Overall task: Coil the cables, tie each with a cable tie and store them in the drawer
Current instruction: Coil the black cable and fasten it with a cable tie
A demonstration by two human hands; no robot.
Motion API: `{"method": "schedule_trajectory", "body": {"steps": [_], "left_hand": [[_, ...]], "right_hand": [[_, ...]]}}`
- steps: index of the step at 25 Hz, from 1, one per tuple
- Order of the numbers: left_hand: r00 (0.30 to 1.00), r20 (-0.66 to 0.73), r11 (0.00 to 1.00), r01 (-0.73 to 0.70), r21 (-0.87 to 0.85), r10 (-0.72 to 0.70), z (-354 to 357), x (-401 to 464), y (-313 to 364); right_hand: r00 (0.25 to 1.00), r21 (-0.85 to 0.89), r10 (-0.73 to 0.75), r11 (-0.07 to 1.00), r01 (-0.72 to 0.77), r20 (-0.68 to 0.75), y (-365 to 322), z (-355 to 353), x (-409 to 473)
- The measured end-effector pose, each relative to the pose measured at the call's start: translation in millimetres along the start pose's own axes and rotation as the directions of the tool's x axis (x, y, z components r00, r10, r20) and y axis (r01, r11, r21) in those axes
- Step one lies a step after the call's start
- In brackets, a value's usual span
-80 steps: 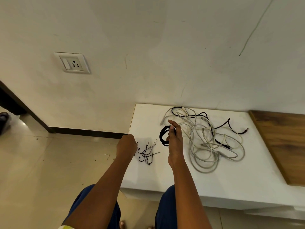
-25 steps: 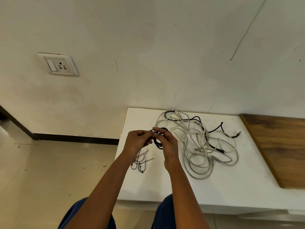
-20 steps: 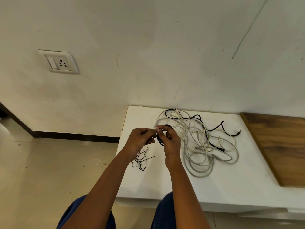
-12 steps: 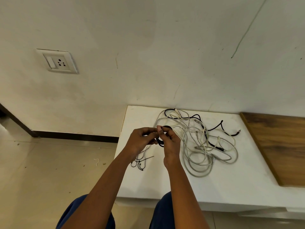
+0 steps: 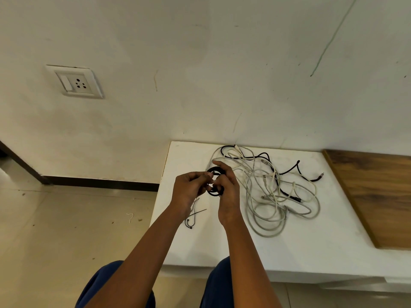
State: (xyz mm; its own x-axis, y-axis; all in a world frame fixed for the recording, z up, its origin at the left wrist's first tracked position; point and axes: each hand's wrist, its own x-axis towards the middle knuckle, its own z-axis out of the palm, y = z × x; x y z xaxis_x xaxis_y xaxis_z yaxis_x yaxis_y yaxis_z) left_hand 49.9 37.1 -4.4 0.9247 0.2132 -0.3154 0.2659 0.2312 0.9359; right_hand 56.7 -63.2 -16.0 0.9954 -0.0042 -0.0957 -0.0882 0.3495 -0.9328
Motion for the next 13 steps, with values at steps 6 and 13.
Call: {"method": "schedule_trajectory", "body": {"steps": [6,13], "left_hand": [[0.976,-0.203,0.98,-0.043,0.194,0.083,6.0,-3.8,-5.8],[0.967,-0.249,0.988,-0.013,0.156,0.052,11.9,-5.0,-7.0]], "right_hand": [[0.964,0.106,0.16,0.984,-0.14,-0.213,7.1,7.8,3.2],[0.979,0.098,0.116,0.99,-0.1,-0.167,7.5,12.6,0.7]]}}
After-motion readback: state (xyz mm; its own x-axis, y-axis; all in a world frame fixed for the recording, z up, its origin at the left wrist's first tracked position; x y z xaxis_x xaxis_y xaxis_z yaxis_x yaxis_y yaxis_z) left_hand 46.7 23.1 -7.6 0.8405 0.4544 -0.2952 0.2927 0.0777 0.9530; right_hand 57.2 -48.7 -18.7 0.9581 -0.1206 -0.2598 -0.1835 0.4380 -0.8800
